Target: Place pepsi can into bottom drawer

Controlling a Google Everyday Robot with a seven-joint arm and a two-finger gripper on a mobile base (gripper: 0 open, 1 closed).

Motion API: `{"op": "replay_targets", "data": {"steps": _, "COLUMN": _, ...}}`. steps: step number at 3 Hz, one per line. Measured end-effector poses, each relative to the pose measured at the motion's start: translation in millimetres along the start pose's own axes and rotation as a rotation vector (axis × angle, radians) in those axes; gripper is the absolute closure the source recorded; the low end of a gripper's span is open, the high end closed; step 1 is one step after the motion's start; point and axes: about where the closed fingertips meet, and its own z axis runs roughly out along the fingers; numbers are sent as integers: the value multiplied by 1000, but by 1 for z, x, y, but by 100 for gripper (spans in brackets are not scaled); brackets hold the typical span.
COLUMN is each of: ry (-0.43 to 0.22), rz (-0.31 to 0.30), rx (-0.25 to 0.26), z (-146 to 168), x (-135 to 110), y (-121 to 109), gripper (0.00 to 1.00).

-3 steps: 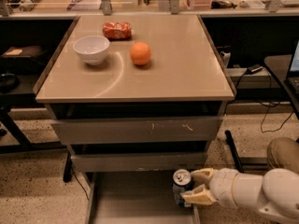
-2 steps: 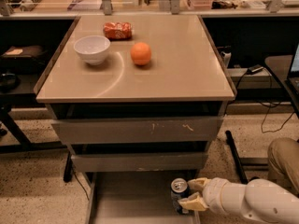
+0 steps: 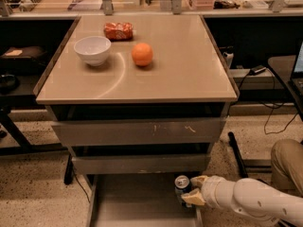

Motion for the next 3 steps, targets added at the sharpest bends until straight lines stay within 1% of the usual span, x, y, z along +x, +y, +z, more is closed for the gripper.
{"op": "replay_targets", "data": {"steps": 1, "ry": -8, "rz": -1, "rx": -3, "z": 6, "x": 5, "y": 4, "gripper": 100}}
{"op": "replay_targets", "data": {"steps": 2, "ry": -69, "rz": -56, "rx": 7, "z": 27, "x": 10, "y": -4, "gripper": 100}}
{"op": "replay_targets", "data": {"steps": 3, "ry": -135, "rz": -137, "rx": 34, "z": 51, "x": 15, "y": -8, "gripper": 100}}
